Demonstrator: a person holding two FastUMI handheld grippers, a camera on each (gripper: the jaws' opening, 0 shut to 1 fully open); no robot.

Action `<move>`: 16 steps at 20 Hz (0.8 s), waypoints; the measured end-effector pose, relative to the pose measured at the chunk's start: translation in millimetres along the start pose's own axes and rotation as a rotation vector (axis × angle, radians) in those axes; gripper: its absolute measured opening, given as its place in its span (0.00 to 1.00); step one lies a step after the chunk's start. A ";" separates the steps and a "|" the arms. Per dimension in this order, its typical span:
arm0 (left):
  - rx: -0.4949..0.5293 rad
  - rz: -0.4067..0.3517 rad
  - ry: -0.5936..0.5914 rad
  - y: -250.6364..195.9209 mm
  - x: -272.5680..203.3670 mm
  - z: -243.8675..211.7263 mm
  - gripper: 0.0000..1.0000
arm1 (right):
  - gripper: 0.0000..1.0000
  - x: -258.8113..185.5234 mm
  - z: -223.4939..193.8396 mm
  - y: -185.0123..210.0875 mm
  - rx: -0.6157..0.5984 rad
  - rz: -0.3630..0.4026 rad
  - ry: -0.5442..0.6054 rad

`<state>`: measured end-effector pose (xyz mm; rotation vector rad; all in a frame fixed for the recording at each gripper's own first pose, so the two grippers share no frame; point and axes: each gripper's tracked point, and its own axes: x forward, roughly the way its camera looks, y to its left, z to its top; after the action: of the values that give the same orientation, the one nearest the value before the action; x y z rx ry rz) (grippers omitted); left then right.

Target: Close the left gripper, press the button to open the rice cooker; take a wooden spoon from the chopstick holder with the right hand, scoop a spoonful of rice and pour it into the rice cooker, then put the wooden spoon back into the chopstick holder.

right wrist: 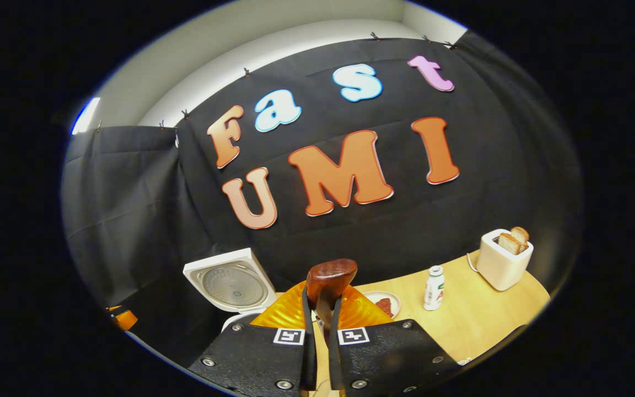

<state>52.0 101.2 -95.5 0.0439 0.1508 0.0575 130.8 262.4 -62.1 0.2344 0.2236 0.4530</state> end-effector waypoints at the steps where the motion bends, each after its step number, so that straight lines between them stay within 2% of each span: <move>1: -0.001 -0.009 -0.002 -3.9 1.2 1.7 0.98 | 0.08 -9.7 0.8 -18.5 0.008 -0.030 -0.001; 3: -0.009 -0.032 -0.001 -13.6 5.7 2.8 0.98 | 0.08 -28.4 -0.5 -51.3 0.024 -0.084 -0.002; 4: -0.010 -0.046 0.000 -19.3 6.9 3.9 0.94 | 0.08 -36.7 -2.7 -65.9 0.036 -0.106 0.002; 8: 0.020 -0.063 -0.015 -30.8 13.5 12.7 0.99 | 0.08 -68.1 -20.1 -122.4 0.084 -0.195 0.028; 13: 0.015 -0.075 -0.011 -45.5 19.2 15.4 0.99 | 0.08 -99.9 -62.0 -175.9 0.161 -0.277 0.092; 16: -0.001 -0.073 0.002 -50.7 20.3 15.1 0.98 | 0.08 -112.4 -92.7 -195.3 0.189 -0.299 0.129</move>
<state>77.0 51.3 -86.1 0.0372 0.1547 -0.0150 86.9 56.7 -185.1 0.3515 0.4219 0.1494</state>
